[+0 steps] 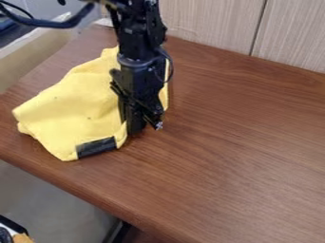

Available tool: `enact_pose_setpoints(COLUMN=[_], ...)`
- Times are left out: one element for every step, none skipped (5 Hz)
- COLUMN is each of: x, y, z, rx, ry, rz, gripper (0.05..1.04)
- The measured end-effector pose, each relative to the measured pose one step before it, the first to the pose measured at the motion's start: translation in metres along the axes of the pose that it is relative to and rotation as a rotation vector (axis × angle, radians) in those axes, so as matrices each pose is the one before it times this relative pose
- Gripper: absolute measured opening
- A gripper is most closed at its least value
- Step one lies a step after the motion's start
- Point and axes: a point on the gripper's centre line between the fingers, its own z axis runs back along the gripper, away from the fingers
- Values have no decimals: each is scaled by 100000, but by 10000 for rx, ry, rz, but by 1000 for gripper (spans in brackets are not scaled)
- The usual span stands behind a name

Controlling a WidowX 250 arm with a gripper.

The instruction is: Unfold the cloth

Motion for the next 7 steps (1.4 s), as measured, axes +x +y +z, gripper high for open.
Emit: enact_pose_setpoints(x=[545, 578, 381, 669, -47, -156, -553], y=[-326, -1269, -2645, -2746, -1789, -570, -904], z=[2655, 3218, 703, 214, -449, -739, -1519], rx=[394, 186, -156, -267, -174, -114, -172], ry=[-157, -545, 73, -66, 105, 63, 409], rz=[135, -21, -604, -613, -348, -202, -296], gripper=[60, 60, 59, 59, 59, 59, 59])
